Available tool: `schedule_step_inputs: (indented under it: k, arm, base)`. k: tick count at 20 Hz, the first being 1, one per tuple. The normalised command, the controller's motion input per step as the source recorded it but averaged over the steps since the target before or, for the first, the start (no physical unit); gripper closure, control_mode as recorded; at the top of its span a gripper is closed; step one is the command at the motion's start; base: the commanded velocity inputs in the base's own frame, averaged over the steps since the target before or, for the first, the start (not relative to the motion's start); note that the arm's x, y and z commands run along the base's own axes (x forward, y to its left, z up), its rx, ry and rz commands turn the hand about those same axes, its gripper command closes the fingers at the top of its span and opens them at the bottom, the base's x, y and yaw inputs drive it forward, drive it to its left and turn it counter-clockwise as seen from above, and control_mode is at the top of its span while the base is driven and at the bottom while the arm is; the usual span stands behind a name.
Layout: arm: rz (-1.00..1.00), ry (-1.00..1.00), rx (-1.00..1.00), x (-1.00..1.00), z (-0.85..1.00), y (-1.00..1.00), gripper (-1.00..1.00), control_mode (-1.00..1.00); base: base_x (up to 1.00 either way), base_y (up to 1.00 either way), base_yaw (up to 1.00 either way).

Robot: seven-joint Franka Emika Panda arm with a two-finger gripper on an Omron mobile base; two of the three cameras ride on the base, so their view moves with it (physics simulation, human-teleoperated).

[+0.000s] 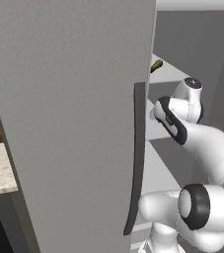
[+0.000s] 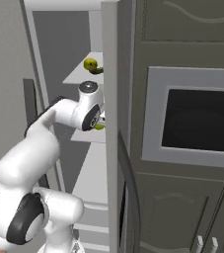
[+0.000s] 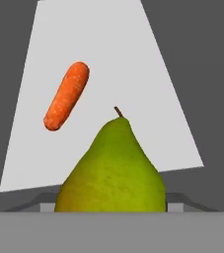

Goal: Take the carrot and pear from the second highest rack and move them to the highest rack where the squash and pear are located, to maximize freezer space. Close the freezer door after rearranging.

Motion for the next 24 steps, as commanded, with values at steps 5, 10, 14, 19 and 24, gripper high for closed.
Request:
schedule_step_inputs:
  k: [5,10,14,19,24]
  arm:
    - [0.0,-0.13,0.0,-1.0,0.96,0.29,1.0,-1.0]
    - [0.0,-0.16,0.02,-0.88,0.99,0.24,1.0,-1.0]
    - [0.0,-0.14,0.04,-0.39,1.0,0.01,1.0,-1.0]
    - [-0.02,-0.02,-0.01,0.05,0.71,-0.02,1.0,-1.0]
    - [-0.09,0.01,-0.01,0.78,0.1,-0.03,1.0,-1.0]
  base:
    - [0.0,0.0,0.0]
    - [0.0,0.0,0.0]
    - [0.0,0.0,0.0]
    - [0.0,0.0,0.0]
    - [0.0,0.0,0.0]
